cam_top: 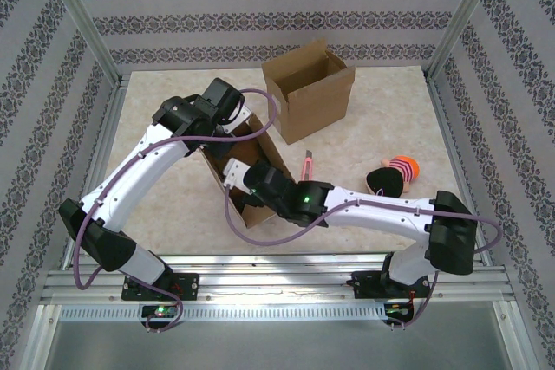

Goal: Unpack the express box

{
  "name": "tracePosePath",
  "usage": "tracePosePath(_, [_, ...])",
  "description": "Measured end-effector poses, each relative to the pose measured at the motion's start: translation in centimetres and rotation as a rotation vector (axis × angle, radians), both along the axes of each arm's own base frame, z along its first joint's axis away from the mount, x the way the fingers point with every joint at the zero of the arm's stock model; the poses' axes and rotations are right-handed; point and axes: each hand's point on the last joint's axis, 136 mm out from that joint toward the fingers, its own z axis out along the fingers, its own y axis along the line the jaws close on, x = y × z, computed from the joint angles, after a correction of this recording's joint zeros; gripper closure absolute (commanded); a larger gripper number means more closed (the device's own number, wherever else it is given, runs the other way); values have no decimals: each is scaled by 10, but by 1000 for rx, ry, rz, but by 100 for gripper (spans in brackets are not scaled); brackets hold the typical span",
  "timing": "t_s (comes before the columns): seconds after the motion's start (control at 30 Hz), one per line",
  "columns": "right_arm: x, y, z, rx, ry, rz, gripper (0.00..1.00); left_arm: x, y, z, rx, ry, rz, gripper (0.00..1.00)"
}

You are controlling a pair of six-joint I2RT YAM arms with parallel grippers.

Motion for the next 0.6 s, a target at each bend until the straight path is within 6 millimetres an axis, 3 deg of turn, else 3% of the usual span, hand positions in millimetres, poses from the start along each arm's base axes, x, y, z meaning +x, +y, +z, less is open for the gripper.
tracePosePath(0.33, [18,3,-35,-35,63,-87,100,0,0,0,0,1,0,100])
tracePosePath(0.43, [21,6,-36,-23,80,-117,83,0,0,0,-1,1,-1,100])
tracePosePath(0.53, [24,5,-37,-10,99,-156,56,0,-1,0,-3,2,-2,100])
tracePosePath(0.6, [25,4,-39,-6,113,-186,45,0,-1,0,-3,3,-2,100])
